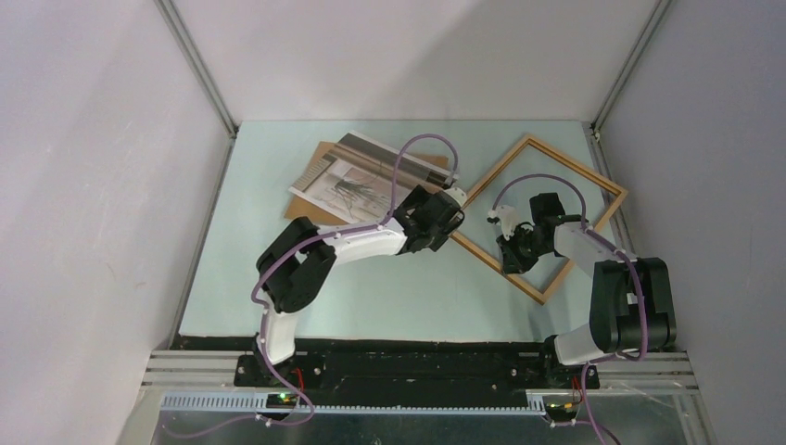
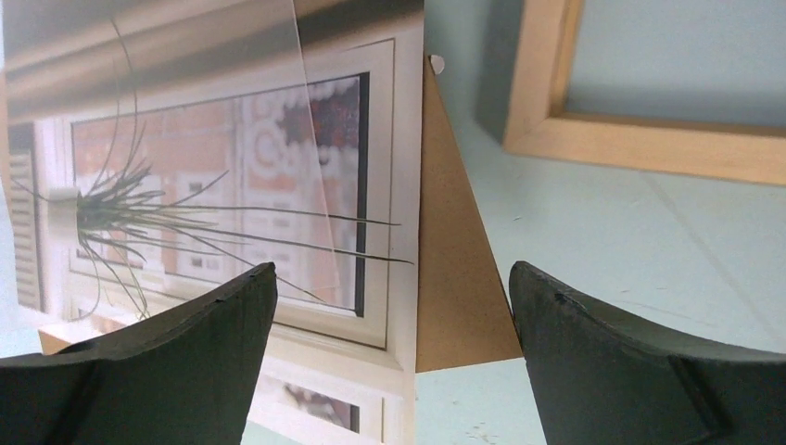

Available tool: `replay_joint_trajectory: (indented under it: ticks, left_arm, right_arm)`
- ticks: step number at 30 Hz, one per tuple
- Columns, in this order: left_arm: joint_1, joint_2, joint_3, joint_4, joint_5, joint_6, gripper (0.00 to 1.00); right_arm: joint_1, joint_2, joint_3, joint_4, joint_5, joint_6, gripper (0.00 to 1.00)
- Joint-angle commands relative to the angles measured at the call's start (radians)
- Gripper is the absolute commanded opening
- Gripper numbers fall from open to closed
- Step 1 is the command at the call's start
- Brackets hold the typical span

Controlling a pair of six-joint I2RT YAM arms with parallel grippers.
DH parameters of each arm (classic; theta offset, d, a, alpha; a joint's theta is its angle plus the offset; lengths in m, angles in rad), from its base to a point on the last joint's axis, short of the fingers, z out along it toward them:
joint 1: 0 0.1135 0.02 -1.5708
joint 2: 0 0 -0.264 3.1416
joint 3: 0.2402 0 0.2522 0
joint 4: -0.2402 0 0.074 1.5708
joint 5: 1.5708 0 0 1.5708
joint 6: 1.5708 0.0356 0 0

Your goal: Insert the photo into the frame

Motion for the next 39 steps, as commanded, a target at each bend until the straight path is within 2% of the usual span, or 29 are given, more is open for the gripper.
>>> replay_joint_trajectory:
  ticks: [1, 7, 15, 26, 33, 39]
  left_arm:
    - [0.027, -0.065, -0.039, 0.041, -0.032, 0.019, 0.99]
    - [0.04, -0.067, -0.106, 0.056, -0.028, 0.023, 0.99]
    - [0.114, -0.128, -0.211, 0.057, 0.017, 0.006, 1.0]
    - [0.186, -0.319, -0.319, 0.048, 0.227, 0.023, 1.0]
    - [0.262, -0.367, -0.308, 0.019, 0.308, 0.02, 1.0]
    - [0.352, -0.382, -0.27, -0.01, 0.32, 0.012, 1.0]
  right_arm:
    - [-0.012, 0.003, 0.015, -0.055, 0.02, -0.03, 0.0]
    - [0.008, -0.002, 0.016, -0.091, 0.034, -0.078, 0.0]
    - [0.105, -0.024, 0.016, -0.112, 0.097, -0.153, 0.0]
    - [0.26, -0.013, 0.016, -0.157, 0.147, -0.268, 0.0]
    - [0.29, -0.022, 0.015, -0.203, 0.237, -0.375, 0.0]
    - [0.26, -0.03, -0.026, -0.219, 0.305, -0.518, 0.0]
